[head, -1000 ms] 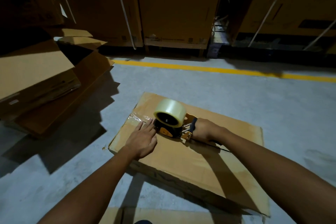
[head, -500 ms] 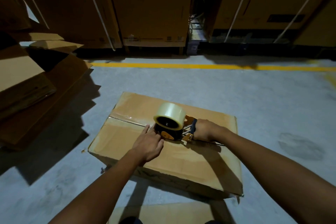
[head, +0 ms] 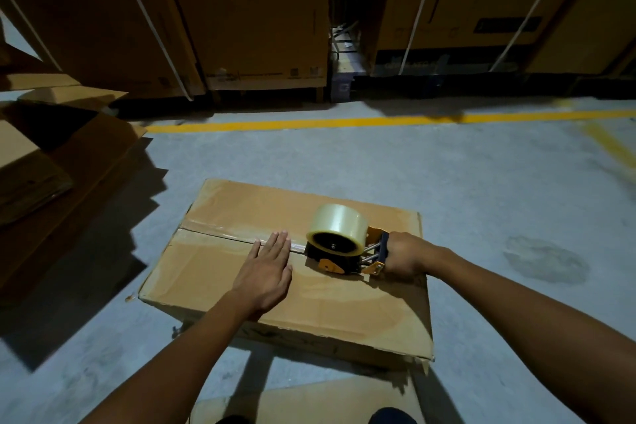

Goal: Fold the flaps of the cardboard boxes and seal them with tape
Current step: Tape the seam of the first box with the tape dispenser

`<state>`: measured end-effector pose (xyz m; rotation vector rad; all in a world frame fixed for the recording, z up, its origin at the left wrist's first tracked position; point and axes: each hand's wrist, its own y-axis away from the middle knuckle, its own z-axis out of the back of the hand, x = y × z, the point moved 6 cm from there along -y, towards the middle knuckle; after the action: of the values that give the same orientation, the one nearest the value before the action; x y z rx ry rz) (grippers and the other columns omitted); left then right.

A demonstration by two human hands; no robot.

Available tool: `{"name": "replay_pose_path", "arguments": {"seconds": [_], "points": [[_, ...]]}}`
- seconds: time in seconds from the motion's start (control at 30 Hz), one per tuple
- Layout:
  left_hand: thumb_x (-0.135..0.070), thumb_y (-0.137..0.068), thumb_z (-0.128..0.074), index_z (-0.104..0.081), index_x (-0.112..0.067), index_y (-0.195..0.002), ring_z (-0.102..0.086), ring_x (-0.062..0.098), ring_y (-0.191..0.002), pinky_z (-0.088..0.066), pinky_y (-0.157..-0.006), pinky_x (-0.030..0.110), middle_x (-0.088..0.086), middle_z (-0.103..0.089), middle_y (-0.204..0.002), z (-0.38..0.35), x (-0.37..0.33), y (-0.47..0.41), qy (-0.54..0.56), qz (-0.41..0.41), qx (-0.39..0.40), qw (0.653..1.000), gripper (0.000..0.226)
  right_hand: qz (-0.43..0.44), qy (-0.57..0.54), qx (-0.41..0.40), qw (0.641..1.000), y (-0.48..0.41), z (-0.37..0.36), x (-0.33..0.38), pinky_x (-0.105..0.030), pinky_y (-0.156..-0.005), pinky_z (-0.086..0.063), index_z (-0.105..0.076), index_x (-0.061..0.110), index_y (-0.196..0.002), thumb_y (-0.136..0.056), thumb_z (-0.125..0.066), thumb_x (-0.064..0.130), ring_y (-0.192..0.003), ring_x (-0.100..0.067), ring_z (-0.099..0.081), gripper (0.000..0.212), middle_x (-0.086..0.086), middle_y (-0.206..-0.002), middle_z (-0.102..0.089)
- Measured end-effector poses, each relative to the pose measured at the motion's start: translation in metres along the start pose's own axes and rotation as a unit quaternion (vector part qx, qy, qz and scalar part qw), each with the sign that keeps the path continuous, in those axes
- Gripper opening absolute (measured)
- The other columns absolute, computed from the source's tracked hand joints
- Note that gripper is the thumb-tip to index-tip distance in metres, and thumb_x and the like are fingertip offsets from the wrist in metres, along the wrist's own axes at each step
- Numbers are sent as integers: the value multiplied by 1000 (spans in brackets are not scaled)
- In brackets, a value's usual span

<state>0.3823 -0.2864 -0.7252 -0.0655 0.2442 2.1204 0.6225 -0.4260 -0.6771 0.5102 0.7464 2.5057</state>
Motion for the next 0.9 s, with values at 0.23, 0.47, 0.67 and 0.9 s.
{"name": "replay_pose_path", "arguments": {"seconds": [0.23, 0.47, 0.67, 0.9], "points": [[-43, -103, -20, -61, -21, -118, -27, 17, -144, -5, -125, 43, 4, -50, -144, 1, -68, -11, 24, -54, -11, 998, 48, 7, 2, -3, 1000, 14, 12, 11, -29, -55, -34, -47, 16, -63, -90, -58, 14, -60, -15, -42, 28, -4, -68, -46], [-47, -104, -14, -16, -24, -159, 6, 9, -153, -1, -125, 37, -4, -6, -167, -8, -59, -11, 41, -52, -4, 998, 59, -12, -3, -8, 1000, 28, 1, -18, -30, -59, -43, -55, 18, -69, -91, -61, 23, -63, -15, -51, 23, -1, -71, -53], [-47, -105, -13, -1, -15, -159, 12, 11, -151, 2, -124, 36, -2, 9, -165, -9, -66, -13, 16, -30, 4, 999, 64, -61, -1, -6, 998, 60, 9, -72, -29, -52, -50, -58, 18, -73, -89, -63, 27, -60, -19, -58, 19, -4, -72, -59], [-45, -105, -17, -48, -17, -141, -19, 22, -149, -3, -125, 43, 8, -36, -156, -11, -142, -20, 27, -106, 6, 994, 55, -54, -4, -11, 998, 65, 16, -60, -26, -49, -49, -56, 16, -76, -90, -61, 22, -62, -18, -58, 16, -6, -78, -59]]}}
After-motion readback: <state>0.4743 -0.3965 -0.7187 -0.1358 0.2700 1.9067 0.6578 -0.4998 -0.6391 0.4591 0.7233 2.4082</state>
